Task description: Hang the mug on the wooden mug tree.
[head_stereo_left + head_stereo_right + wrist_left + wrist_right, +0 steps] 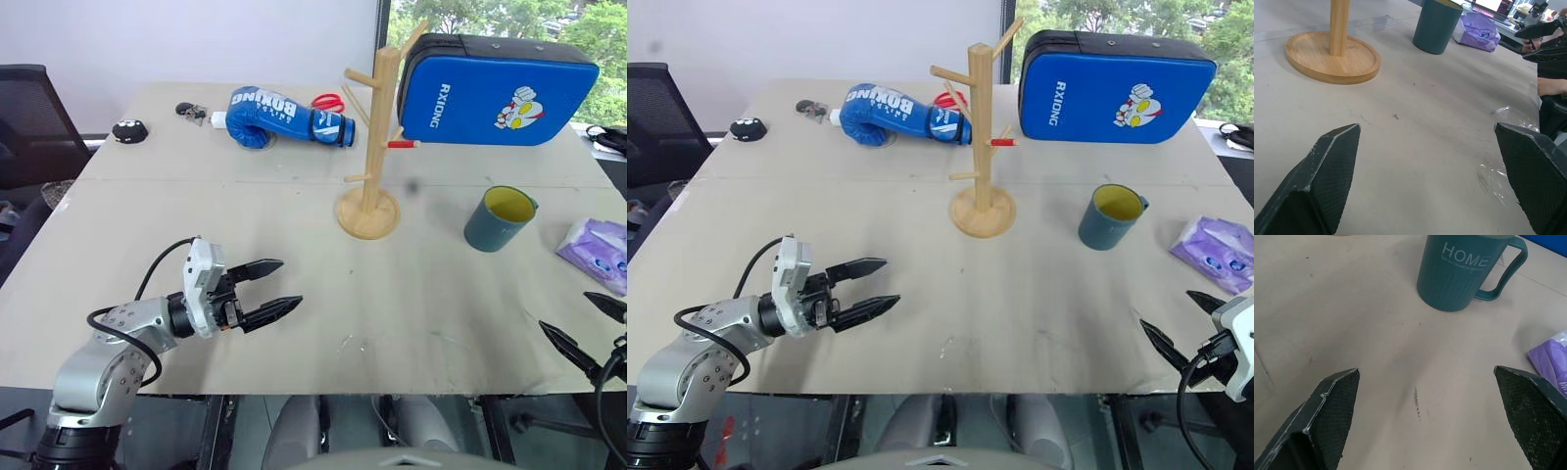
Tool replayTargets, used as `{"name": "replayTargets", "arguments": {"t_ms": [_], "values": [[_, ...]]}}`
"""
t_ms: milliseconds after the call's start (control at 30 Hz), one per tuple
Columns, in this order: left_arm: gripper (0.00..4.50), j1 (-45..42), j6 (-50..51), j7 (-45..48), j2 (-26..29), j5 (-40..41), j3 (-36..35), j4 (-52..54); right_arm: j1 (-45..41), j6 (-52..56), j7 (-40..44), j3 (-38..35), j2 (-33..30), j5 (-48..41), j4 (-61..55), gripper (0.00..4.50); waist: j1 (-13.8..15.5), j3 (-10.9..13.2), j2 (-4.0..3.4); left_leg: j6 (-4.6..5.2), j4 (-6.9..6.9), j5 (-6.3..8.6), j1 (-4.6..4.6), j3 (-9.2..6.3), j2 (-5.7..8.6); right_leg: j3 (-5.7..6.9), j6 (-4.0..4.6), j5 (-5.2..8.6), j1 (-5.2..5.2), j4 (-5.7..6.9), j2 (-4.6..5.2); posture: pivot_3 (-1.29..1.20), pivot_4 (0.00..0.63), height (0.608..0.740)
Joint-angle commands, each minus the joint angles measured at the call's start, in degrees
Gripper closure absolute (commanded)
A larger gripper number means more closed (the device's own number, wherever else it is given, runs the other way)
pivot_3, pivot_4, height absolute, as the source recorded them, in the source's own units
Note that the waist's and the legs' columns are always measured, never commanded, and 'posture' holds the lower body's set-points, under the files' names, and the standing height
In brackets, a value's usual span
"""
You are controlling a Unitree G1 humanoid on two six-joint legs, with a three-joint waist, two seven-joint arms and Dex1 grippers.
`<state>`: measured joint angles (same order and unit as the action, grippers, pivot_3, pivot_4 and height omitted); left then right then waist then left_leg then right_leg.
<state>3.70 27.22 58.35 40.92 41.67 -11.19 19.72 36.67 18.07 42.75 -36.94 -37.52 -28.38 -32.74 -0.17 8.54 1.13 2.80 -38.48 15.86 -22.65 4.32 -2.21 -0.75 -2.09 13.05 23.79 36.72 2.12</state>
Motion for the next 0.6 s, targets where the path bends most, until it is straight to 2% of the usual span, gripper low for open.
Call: {"name": "replayTargets", "arguments": {"t_ms": [33, 200, 300, 400, 533, 600], "values": [[0.00, -1.75, 0.16, 0.53, -0.20, 1.04, 0.06, 1.33, -2.33, -2.02, -0.68, 0.14, 0.42, 1.78, 2.30, 0.06, 0.07, 0.00, 0.01, 0.00, 0.00, 0.00, 0.00, 0.00, 0.00, 0.00, 0.00, 0.00, 0.00, 0.00, 0.00, 0.00, 0.150, 0.740], [0.00, -5.56, -0.19, 4.35, -1.20, 2.52, 2.93, 2.01, -9.11, -3.06, -6.57, 3.42, 2.51, 6.75, 7.47, 0.06, 0.19, -0.02, -0.01, 0.01, -0.15, -0.01, 0.02, 0.07, 0.03, -0.03, -0.09, 0.04, -0.01, 0.04, -0.02, 0.00, 0.150, 0.740], [0.00, -8.75, -0.21, 4.90, -2.59, 1.95, 5.71, 2.08, -13.68, -1.77, -7.54, 3.80, 2.06, 6.64, 11.82, 0.06, 0.35, -0.02, -0.02, 0.01, -0.15, -0.01, 0.02, 0.07, 0.04, -0.03, -0.01, -0.01, -0.01, 0.06, -0.07, 0.00, 0.150, 0.740], [0.00, -9.93, 0.05, 5.51, -3.20, 2.98, 5.58, 1.72, -16.22, -1.06, -9.26, 5.01, 2.12, 8.57, 13.95, 0.06, 0.44, -0.01, 0.00, 0.01, -0.15, -0.01, 0.02, 0.10, 0.06, -0.09, 0.02, -0.04, -0.02, 0.06, -0.11, 0.00, 0.150, 0.740], [0.00, -12.30, 1.29, 4.02, -4.29, 4.05, 6.35, 3.37, -25.85, -0.66, -11.59, 7.34, 0.93, 10.47, 21.89, 0.06, 0.10, 0.01, -0.05, 0.01, -0.10, -0.01, 0.03, 0.10, 0.05, -0.12, 0.04, -0.04, -0.01, 0.06, -0.18, 0.00, 0.150, 0.740], [0.00, -13.24, 1.95, 2.67, -4.91, 3.89, 7.05, 3.97, -31.15, -0.30, -11.54, 9.70, 0.14, 11.17, 24.90, 0.99, -0.11, 0.01, -0.05, 0.01, -0.11, -0.01, 0.03, 0.11, 0.06, -0.15, 0.03, -0.04, -0.01, 0.07, -0.18, 0.00, 0.150, 0.740]]}}
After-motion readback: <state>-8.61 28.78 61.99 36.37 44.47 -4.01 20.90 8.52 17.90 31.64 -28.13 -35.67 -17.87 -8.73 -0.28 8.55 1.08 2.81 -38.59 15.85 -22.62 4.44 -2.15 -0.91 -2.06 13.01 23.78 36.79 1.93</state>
